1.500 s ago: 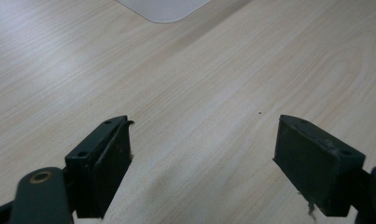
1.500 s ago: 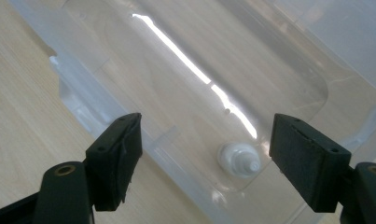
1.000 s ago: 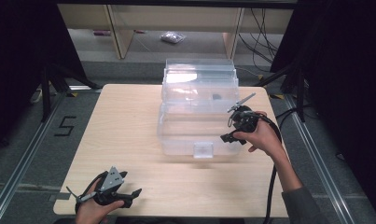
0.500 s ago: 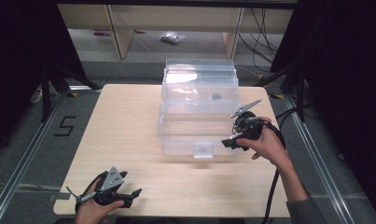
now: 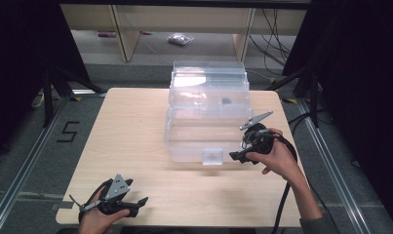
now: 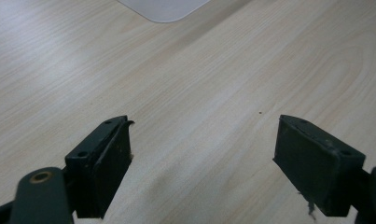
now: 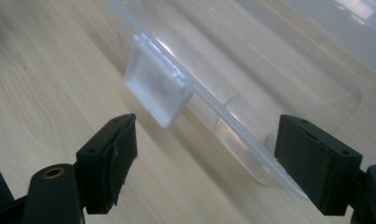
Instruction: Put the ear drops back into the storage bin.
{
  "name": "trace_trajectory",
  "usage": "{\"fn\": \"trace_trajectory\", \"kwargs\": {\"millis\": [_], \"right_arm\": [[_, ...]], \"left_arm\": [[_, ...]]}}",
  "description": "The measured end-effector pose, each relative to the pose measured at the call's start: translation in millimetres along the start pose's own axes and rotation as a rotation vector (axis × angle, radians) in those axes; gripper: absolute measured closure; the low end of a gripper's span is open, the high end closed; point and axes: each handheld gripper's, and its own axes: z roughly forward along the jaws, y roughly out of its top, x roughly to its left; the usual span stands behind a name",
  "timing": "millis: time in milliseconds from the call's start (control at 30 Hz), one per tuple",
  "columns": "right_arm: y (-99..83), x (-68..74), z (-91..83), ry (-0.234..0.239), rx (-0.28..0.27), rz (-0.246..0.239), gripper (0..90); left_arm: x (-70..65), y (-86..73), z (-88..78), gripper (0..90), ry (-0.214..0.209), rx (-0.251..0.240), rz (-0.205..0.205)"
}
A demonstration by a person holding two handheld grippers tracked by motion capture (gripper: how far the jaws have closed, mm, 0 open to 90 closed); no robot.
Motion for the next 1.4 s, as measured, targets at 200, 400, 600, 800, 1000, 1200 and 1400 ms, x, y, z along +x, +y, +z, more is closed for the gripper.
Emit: {"fn": "trace_trajectory", "kwargs": {"millis": [200, 400, 600, 800, 1000, 1200, 1400], "right_arm": [[-4.7, 4.3, 2.5, -0.001, -0.008, 0.008, 21.7], [-8.8, 9.9, 2.6, 0.017, -0.016, 0.028, 21.4], [-13.0, 17.1, 4.4, 0.032, -0.035, 0.01, 21.0], [-18.2, 22.6, 6.6, 0.041, -0.046, 0.006, 20.8], [-22.5, 23.8, 9.4, 0.044, -0.054, -0.006, 20.7], [-27.1, 26.7, 11.1, 0.046, -0.074, -0.022, 20.4], [-32.3, 30.1, 12.8, 0.038, -0.095, -0.035, 20.1]], "left_arm": [[1.5, 0.4, -0.1, 18.0, 0.005, 0.0, 0.018], [0.1, 0.0, 0.0, 18.0, 0.001, -0.001, 0.0], [1.0, 0.2, -0.1, 18.0, 0.007, -0.002, 0.012], [0.0, 0.0, 0.0, 18.0, 0.001, -0.001, -0.001], [0.2, 0.0, -0.1, 18.0, -0.001, 0.0, 0.0], [0.2, 0.1, -0.2, 18.0, 0.002, -0.001, -0.001], [0.2, -0.2, 0.6, 18.0, 0.0, -0.012, -0.003]]}}
